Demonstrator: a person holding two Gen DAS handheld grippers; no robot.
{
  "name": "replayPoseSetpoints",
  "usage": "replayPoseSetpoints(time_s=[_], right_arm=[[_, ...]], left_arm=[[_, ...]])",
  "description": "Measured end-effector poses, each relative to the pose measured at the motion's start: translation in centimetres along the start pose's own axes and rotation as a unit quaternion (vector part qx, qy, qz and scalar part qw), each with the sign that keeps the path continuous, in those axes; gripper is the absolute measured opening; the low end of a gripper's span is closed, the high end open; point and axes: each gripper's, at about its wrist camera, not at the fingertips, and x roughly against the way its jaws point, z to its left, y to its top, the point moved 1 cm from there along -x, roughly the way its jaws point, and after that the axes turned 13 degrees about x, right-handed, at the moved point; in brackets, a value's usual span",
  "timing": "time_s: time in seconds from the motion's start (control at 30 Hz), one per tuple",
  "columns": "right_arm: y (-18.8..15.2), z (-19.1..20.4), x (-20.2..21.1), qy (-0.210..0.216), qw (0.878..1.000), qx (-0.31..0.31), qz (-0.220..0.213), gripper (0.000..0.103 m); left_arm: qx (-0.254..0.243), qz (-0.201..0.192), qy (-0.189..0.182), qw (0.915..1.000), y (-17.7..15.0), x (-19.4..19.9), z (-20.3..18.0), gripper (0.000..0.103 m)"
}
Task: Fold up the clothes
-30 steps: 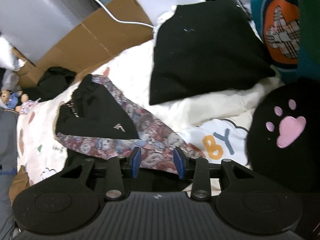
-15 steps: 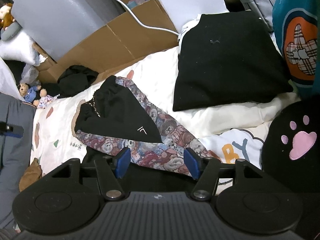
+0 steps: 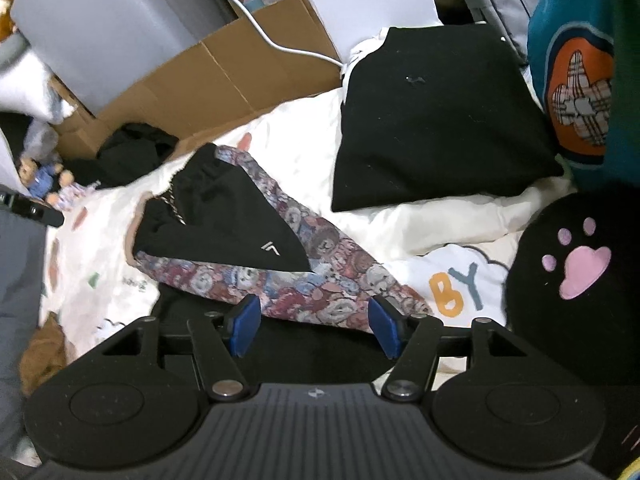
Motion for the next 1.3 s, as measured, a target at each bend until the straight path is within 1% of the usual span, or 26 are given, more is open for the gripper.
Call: replayPoseSetpoints(time_s=[0.1, 0.13, 0.17, 0.23, 0.37, 0.43, 0.53, 0.7, 0.87, 1.13, 1.2, 1.3], right_arm=[[0.0, 0.5, -0.4, -0.009, 1.000, -0.001, 0.005, 0.065], [0.0, 0.7, -0.5, -0.012, 1.000, 0.000, 0.006, 0.065], [0.1, 0.9, -0.6, -0.015, 1.000, 0.001, 0.007, 0.065], [0.1, 1.2, -0.9, -0.021, 1.000, 0.002, 0.008, 0.065], [-0.2, 2.0, -2.0, -0.029, 0.999, -0.002, 0.015, 0.065], [-0.2, 2.5, -2.5, -0.032, 0.999, 0.001, 0.019, 0.065], [-0.2, 3.2, -2.8, -0.036, 0.999, 0.012, 0.017, 0.065], [-0.1, 4.3, -3.2, -0.025, 1.000, 0.016, 0.009, 0.065], [-0.5, 5.4, -4.1, -0.013, 1.000, 0.026, 0.012, 0.065], [-1.3, 6.7, -5.8, 0.003, 0.999, 0.032, 0.021, 0.065], [-1.5, 6.9, -6.2, 0.003, 0.999, 0.030, 0.024, 0.065], [-1.5, 7.2, -6.9, -0.001, 0.999, 0.040, 0.027, 0.065]], left_arm=[[-0.004, 0.000, -0.033, 0.9995, 1.0, -1.4, 0.9, 0.054], [-0.002, -0.002, -0.036, 0.9993, 1.2, -1.7, 1.2, 0.054], [0.012, -0.005, -0.040, 0.9991, 1.7, -2.2, 1.8, 0.054], [0.027, -0.008, -0.043, 0.9987, 2.3, -3.0, 2.8, 0.054], [0.027, -0.005, -0.042, 0.9987, 2.8, -4.0, 3.9, 0.054], [0.035, -0.004, -0.050, 0.9981, 2.6, -4.4, 5.1, 0.054], [0.050, 0.000, -0.045, 0.9977, 2.1, -4.9, 7.2, 0.054], [0.083, -0.010, -0.036, 0.9959, 1.3, -4.4, 10.5, 0.054], [0.104, -0.004, -0.036, 0.9939, 1.0, -5.0, 12.2, 0.054], [0.129, 0.019, -0.042, 0.9905, 0.6, -8.4, 13.4, 0.054], [0.143, 0.019, -0.044, 0.9885, 0.4, -9.0, 14.0, 0.054], [0.184, 0.006, -0.049, 0.9817, 0.2, -10.5, 15.6, 0.054]])
